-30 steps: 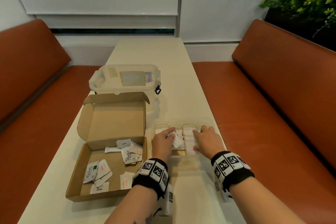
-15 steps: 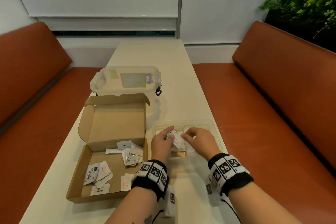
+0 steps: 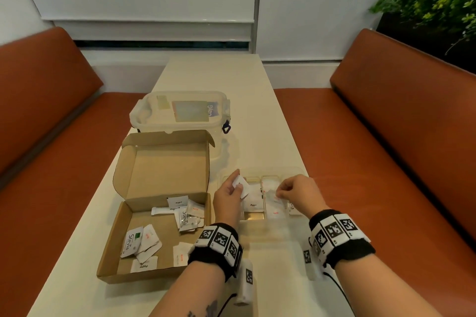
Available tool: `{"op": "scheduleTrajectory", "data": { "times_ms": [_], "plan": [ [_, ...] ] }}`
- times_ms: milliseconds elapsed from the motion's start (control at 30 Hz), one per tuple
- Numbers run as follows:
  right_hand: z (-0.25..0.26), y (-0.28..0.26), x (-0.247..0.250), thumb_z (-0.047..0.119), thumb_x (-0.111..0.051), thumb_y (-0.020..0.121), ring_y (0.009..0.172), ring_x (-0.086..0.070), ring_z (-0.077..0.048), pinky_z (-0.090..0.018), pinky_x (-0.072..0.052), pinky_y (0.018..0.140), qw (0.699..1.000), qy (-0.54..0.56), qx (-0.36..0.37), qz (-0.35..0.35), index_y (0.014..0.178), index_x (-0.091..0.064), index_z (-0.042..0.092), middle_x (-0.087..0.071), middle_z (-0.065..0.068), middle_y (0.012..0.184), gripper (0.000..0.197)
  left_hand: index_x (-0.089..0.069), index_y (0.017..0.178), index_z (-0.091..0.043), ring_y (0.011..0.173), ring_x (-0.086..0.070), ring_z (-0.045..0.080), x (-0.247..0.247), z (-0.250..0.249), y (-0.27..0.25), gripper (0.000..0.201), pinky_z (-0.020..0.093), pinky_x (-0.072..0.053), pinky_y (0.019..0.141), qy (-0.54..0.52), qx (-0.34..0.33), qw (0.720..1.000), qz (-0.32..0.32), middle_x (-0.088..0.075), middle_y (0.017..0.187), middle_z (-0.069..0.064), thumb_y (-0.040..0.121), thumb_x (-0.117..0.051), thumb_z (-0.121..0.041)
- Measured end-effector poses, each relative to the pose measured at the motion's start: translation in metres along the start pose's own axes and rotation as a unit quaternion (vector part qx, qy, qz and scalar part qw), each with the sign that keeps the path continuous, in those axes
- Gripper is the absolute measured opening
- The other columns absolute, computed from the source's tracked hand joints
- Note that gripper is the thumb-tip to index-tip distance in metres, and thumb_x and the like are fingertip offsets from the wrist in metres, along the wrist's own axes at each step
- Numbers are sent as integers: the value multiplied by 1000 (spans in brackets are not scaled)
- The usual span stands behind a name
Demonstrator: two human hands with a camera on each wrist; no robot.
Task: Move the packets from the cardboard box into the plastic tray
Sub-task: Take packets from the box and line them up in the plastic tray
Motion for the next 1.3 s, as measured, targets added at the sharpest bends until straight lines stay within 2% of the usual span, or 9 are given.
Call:
{"op": "scheduleTrajectory", "data": {
  "times_ms": [33, 100, 233, 367, 467, 633, 967, 1167, 1300],
  "plan": [
    [-2, 0, -3, 18, -69, 83, 75, -63, -9, -21, -49, 69, 999, -34, 2, 19, 80, -75, 16, -70, 5, 80, 7, -56, 131, -26, 80, -56, 21, 1, 1, 1, 42, 33, -45, 100, 13, -1, 1000, -3, -55, 79, 6, 94, -50, -6],
    [-4, -1, -14, 18, -67, 84, 73, -62, -8, -14, -42, 59, 995, -86, 7, 50, 81, -76, 17, -72, 4, 82, 9, -53, 134, -28, 69, -37, 21, 2, 2, 1, 45, 22, -47, 85, 33, -5, 999, -9, -29, 70, 7, 94, -51, -7],
    [-5, 1, -27, 17, -66, 83, 79, -64, -11, -18, -42, 62, 990, -124, 15, 59, 83, -76, 18, -73, 2, 83, 10, -50, 135, -25, 73, -38, 19, 2, 0, 1, 47, 7, -49, 63, 24, -6, 1000, -16, -29, 70, 7, 94, -51, -3],
    [-8, 2, -34, 18, -68, 82, 86, -59, -13, -25, -50, 70, 991, -125, 28, 38, 80, -76, 20, -70, 4, 81, 8, -51, 134, -21, 71, -43, 13, 1, 1, 0, 45, 17, -54, 73, 1, 2, 1000, -18, -33, 66, 0, 94, -51, -2],
    [-8, 1, -34, 18, -70, 79, 77, -53, -10, -18, -38, 58, 990, -131, 44, 33, 77, -70, 23, -57, 12, 71, 6, -51, 135, -21, 74, -41, 17, 0, 1, 1, 45, 22, -54, 77, 1, 5, 1000, -15, -32, 69, 3, 94, -50, -2],
    [-9, 0, -38, 14, -75, 71, 66, -49, -12, -19, -30, 51, 984, -159, 53, 65, 62, -43, 24, -49, 10, 66, 35, -50, 135, -21, 79, -44, 18, -1, 1, 1, 45, 21, -54, 77, 4, 8, 1000, -8, -34, 79, 8, 95, -50, -2],
    [-5, 1, -40, 16, -67, 81, 68, -49, -13, -19, -31, 53, 975, -212, 55, 31, 57, -37, 25, -50, 7, 71, 39, -51, 134, -21, 92, -60, 16, -2, -1, -2, 44, 25, -54, 82, -1, 18, 1000, -1, -59, 94, 10, 94, -50, -2],
    [-2, 0, -39, 14, -64, 84, 69, -49, -15, -24, -37, 62, 974, -219, 50, 26, 58, -34, 25, -52, 5, 76, 40, -50, 135, -21, 87, -55, 16, -3, 0, -2, 46, 23, -54, 78, 10, 28, 1000, -4, -48, 90, 10, 94, -50, -1],
    [-5, 1, -40, 15, -66, 81, 69, -49, -14, -21, -35, 57, 977, -205, 50, 34, 59, -36, 25, -51, 6, 75, 38, -51, 127, -15, 97, -61, 22, -2, -2, -3, 39, 27, -56, 76, -13, 45, 999, -18, -60, 104, 14, 92, -52, 1]
  ]
}}
Point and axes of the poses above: each hand's wrist, its own y-axis towards the middle knuckle, its own x-axis out of the back of the hand, z = x × y, the point moved 8 cm from there along y, towards the middle knuckle
